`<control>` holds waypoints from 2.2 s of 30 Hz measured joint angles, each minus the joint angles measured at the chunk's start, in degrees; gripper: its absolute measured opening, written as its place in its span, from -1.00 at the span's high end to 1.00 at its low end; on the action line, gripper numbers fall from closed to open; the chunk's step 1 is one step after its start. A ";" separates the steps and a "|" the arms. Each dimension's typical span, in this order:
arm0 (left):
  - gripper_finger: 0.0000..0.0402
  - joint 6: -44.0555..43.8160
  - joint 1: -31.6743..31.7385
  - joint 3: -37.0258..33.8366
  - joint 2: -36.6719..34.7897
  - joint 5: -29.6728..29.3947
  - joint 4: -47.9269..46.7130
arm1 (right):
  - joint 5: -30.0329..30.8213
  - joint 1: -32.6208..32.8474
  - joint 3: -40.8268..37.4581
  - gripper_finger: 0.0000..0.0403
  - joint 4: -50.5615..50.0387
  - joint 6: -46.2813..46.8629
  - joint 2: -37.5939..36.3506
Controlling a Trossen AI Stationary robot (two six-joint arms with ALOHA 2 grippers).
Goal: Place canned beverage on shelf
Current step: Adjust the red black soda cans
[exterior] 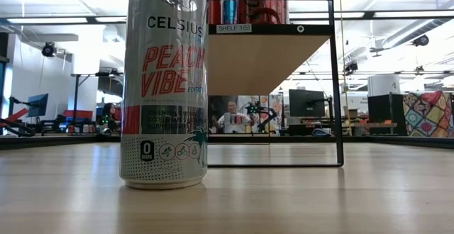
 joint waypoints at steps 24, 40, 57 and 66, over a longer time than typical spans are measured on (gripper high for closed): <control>1.00 0.14 0.14 2.78 -0.25 -0.39 -2.08 | 2.30 0.38 -0.02 0.95 -4.72 1.60 -0.57; 1.00 -4.67 2.04 5.92 -0.25 0.85 -14.61 | 2.35 0.34 -0.02 0.95 -7.75 1.12 -3.26; 1.00 -9.15 1.68 5.92 -0.25 4.90 -15.71 | 2.36 0.34 -0.02 0.95 -7.77 1.16 -3.24; 1.00 -9.59 1.33 5.90 -0.61 6.03 -15.98 | 3.83 0.32 -0.02 0.95 -7.60 1.16 -3.24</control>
